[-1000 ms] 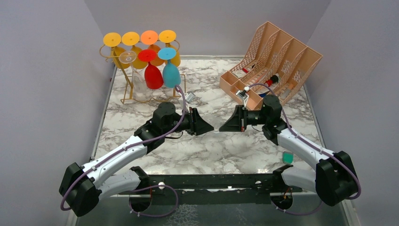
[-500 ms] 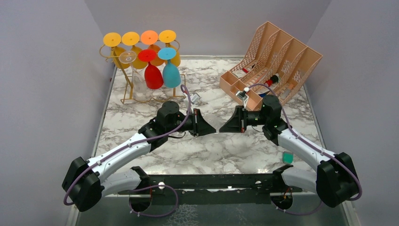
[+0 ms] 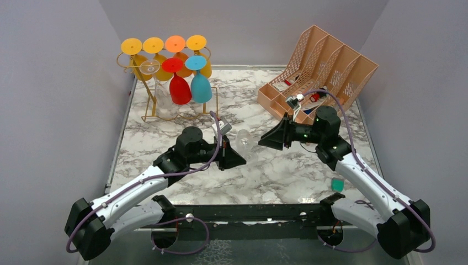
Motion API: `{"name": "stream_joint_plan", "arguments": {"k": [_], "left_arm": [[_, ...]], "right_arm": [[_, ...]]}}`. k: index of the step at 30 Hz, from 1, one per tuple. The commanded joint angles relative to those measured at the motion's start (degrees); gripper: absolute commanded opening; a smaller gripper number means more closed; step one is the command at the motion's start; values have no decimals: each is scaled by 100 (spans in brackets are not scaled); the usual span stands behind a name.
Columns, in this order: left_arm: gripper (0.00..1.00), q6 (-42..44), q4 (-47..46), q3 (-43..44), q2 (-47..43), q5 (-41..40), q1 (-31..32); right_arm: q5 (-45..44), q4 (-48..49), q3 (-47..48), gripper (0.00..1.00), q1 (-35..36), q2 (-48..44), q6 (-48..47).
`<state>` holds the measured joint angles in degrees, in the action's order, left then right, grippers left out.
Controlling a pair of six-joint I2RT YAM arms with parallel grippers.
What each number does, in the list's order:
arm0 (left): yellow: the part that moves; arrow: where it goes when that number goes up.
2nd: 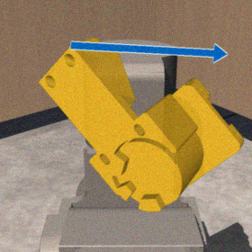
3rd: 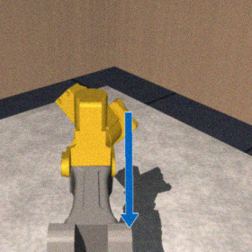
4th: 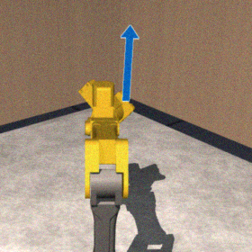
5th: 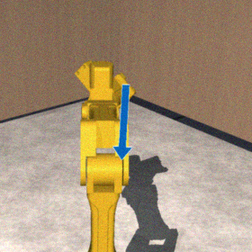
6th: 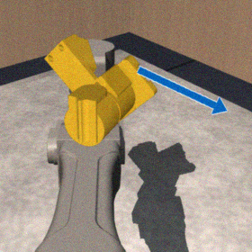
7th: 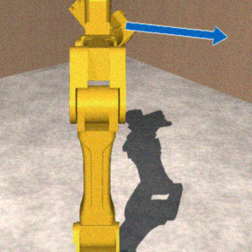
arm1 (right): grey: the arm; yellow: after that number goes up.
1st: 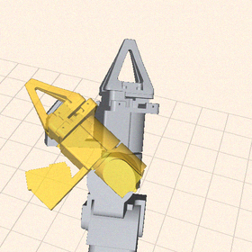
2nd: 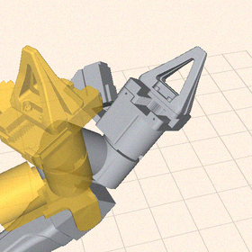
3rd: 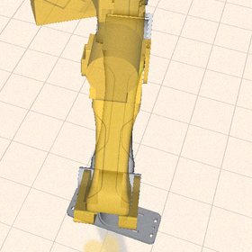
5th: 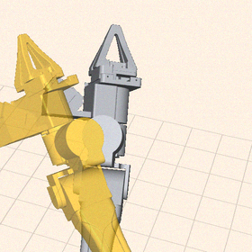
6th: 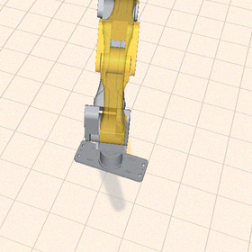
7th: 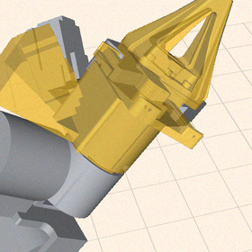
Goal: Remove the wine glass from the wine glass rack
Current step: Place the wine glass at the center of the board.
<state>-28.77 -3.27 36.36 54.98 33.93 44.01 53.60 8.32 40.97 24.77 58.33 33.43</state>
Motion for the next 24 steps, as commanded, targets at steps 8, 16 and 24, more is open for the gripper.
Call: {"name": "stream_joint_plan", "arguments": {"k": [8, 16, 24], "left_arm": [[0, 2656, -823, -990, -1423, 909, 11], [0, 4581, -435, -1056, -1298, 1696, 19], [0, 4946, -135, -1060, -1475, 1819, 17]], "right_arm": [[-2437, -1731, 728, 56, 11, -171, -1007], [-1583, -2334, 1480, 58, 19, 599, -1398], [-820, -3222, 2500, 64, 13, 1615, -1956]]}}
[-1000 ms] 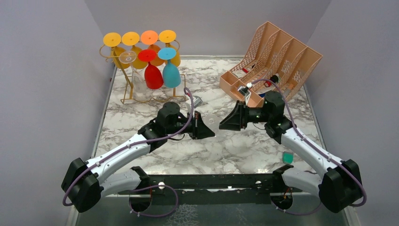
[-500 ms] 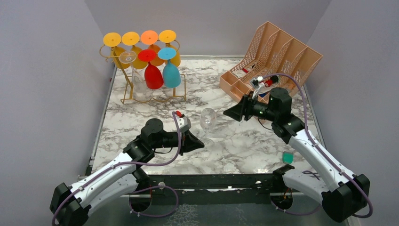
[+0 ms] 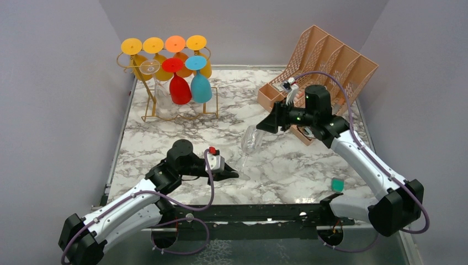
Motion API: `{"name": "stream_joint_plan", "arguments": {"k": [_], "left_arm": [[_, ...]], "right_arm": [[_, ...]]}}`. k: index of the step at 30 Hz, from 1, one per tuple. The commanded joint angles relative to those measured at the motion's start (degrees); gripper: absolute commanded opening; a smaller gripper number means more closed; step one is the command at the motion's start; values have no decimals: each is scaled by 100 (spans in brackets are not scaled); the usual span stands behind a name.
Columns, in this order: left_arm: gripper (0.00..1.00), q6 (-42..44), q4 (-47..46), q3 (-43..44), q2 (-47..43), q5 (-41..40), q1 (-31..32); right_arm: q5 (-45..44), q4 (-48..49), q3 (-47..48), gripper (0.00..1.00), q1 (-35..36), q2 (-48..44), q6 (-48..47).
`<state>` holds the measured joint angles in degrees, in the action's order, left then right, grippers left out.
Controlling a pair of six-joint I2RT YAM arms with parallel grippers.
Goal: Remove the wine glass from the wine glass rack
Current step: Place the wine glass at the center of the board.
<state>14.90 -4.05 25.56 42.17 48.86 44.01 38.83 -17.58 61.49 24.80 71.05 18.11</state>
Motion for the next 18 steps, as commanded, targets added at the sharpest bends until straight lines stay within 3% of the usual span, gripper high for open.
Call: {"name": "stream_joint_plan", "arguments": {"k": [1, 10, 18], "left_arm": [[0, 595, -40, 20, -238, 315, 14], [0, 852, 217, -2, -464, 98, 12], [0, 1433, 718, 188, -442, -377, 16]], "right_arm": [[763, -652, 489, 65, 16, 428, -438], [2993, -1096, 922, 61, 16, 1303, -674], [4084, -1137, 757, 54, 25, 1387, -456]]}}
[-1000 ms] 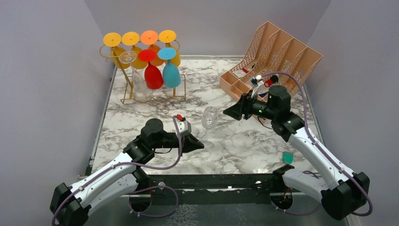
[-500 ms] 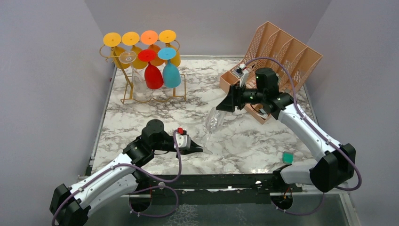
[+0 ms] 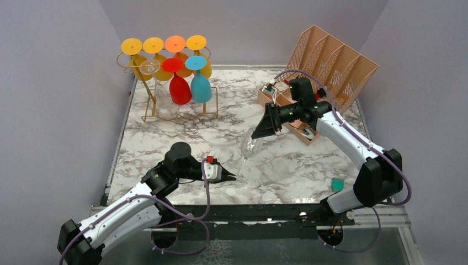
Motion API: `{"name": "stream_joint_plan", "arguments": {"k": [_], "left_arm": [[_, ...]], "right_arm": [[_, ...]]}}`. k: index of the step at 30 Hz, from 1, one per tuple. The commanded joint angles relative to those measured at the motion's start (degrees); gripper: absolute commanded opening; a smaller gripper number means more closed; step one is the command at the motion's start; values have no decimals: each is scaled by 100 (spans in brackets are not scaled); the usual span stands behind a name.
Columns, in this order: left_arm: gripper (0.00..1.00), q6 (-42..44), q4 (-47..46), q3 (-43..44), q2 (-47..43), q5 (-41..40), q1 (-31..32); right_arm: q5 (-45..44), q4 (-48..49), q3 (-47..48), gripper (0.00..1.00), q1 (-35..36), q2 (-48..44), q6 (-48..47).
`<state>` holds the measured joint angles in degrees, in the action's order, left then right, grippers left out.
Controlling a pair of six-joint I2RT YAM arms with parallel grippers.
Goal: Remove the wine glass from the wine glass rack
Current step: Place the wine glass at the center of the board.
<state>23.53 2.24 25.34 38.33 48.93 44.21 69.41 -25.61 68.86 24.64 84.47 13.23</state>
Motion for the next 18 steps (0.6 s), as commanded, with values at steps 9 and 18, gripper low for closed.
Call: {"name": "stream_joint_plan", "arguments": {"k": [9, 18], "left_arm": [[0, 1005, 318, 406, 268, -790, -8], [0, 1235, 397, 431, 400, -1266, -3]], "right_arm": [[1348, -390, -206, 42, 111, 53, 69], [1290, -568, -295, 16, 284, 16, -92]]}}
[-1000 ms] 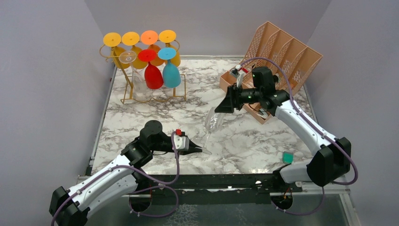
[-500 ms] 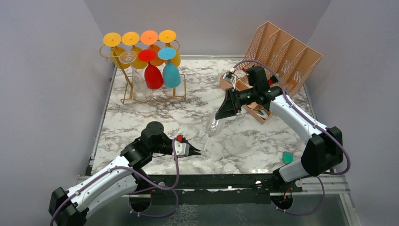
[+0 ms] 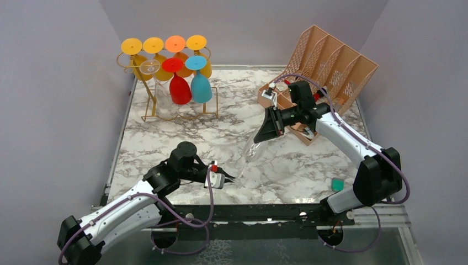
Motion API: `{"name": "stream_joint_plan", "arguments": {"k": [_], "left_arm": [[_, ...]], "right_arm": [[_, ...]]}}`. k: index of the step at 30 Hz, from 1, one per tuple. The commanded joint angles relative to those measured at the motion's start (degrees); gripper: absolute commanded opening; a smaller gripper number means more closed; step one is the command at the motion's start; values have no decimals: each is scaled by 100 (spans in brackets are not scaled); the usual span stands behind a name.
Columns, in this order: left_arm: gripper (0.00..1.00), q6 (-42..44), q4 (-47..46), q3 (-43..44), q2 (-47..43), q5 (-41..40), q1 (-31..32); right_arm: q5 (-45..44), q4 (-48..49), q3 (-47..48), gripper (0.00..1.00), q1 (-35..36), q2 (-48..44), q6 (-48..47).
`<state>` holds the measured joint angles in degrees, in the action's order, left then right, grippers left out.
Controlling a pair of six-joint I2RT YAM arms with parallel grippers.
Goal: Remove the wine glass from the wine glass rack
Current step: Place the wine glass at the center of the board.
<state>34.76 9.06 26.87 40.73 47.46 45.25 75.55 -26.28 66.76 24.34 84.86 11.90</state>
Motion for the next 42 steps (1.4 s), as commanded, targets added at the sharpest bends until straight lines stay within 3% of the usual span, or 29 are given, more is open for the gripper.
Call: {"name": "stream_joint_plan", "arguments": {"k": [1, 3, 10, 18, 27, 31, 34, 37, 39, 42], "left_arm": [[0, 118, -270, 283, 170, -1137, -106], [0, 127, -255, 275, 175, -1156, -109], [2, 0, -239, 217, 57, -1081, -113], [29, -73, -37, 185, -179, -901, -112], [55, -319, 211, 203, -364, -765, -109], [77, -359, 347, 253, -397, -809, -113], [81, -435, 321, 257, -422, -929, -113], [86, -945, -41, 179, -449, -1334, -112], [97, -1589, -386, 87, -449, -2047, -112], [99, -2297, -697, 18, -380, -3029, -114]], "right_arm": [[674, -509, -91, 11, 312, -22, 28], [592, -503, -77, 2, 315, -66, -7], [85, -118, -146, 1, 316, -268, 249], [-299, -77, -90, 1, 317, -360, 297], [-1433, -509, 76, 1, 317, -462, 80], [-1930, -629, 138, 1, 316, -563, 49], [-2364, -704, 174, 1, 317, -631, 53], [-3020, -786, 207, 1, 319, -704, 62], [-3585, -909, 274, 1, 359, -735, 49], [-4415, -860, 279, 1, 488, -835, 109]]}}
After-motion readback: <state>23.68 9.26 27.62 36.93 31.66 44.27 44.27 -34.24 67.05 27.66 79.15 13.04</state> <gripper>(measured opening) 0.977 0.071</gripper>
